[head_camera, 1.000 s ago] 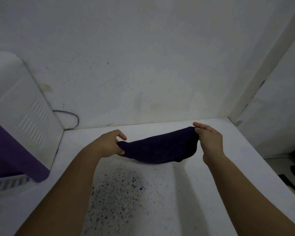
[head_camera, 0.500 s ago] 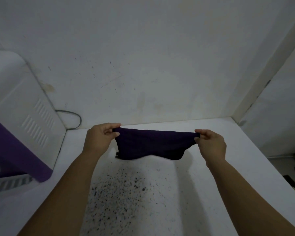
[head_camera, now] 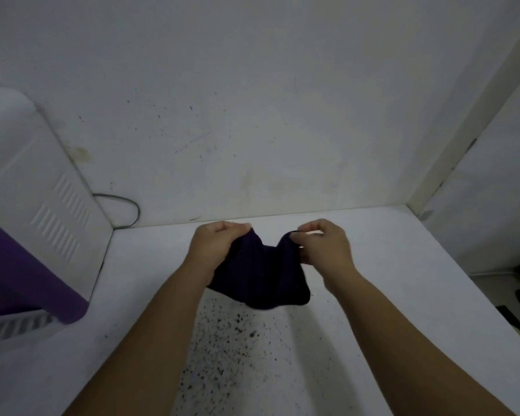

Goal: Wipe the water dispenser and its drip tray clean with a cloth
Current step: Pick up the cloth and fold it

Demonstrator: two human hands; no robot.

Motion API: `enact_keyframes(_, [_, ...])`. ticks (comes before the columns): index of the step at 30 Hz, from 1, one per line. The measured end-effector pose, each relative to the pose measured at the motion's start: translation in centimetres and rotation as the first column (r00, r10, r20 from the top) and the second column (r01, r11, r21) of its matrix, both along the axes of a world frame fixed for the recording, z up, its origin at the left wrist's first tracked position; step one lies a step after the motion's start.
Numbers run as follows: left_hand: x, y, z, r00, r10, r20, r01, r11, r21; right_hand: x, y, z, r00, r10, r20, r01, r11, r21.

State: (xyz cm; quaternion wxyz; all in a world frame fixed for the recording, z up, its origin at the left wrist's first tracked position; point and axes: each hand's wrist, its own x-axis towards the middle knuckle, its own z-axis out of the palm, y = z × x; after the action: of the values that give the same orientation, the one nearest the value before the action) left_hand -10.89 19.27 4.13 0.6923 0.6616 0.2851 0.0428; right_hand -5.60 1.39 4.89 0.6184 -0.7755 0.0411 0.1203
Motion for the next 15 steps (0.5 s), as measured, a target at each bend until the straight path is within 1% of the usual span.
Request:
enact_keyframes(2, [0.1,-1.7,0.2,0.998,-0.049,0.032,0.051,0.997,-0.051,-0.7,1.4,0.4,0.992,0.098,-0.080,-0.088,0.990,0.112])
enact_keyframes(4, [0.1,-2.4,0.3,0.994,-0.083,0.077,0.086,0.996,-0.035,-1.2,2.1,0.9,0.986,0.141,-0.091,-0.126,0.979,0.159])
enact_keyframes(6, [0.0,-2.4,0.6,0.986,-0.116,0.117,0.117,0.993,0.004,-1.3,2.1,1.2,0.987,0.149,-0.064,-0.136,0.976,0.170])
enact_keyframes(9, [-0.3,-1.9,1.1,0.968,-0.185,0.167,0.179,0.982,0.056,-1.5,1.7,1.4,0.978,0.208,0.027,-0.210,0.966,0.150])
enact_keyframes(12, [-0.8,-1.8,1.7,0.938,-0.279,0.204,0.282,0.959,0.016,-1.6,1.4,1.7,0.983,0.175,0.062,-0.183,0.966,0.180])
enact_keyframes(13, [-0.9,-1.9,1.9,0.925,-0.311,0.216,0.314,0.949,0.025,-1.5,1.3,1.7,0.986,0.145,0.085,-0.157,0.976,0.152])
enact_keyframes(14, [-0.9,-1.8,2.0,0.916,-0.336,0.221,0.331,0.942,0.061,-1.4,1.2,1.8,0.986,0.115,0.122,-0.125,0.989,0.080])
enact_keyframes(15, [-0.9,-1.8,2.0,0.910,-0.351,0.221,0.336,0.936,0.105,-1.3,1.0,1.8,0.982,0.101,0.161,-0.097,0.995,-0.030])
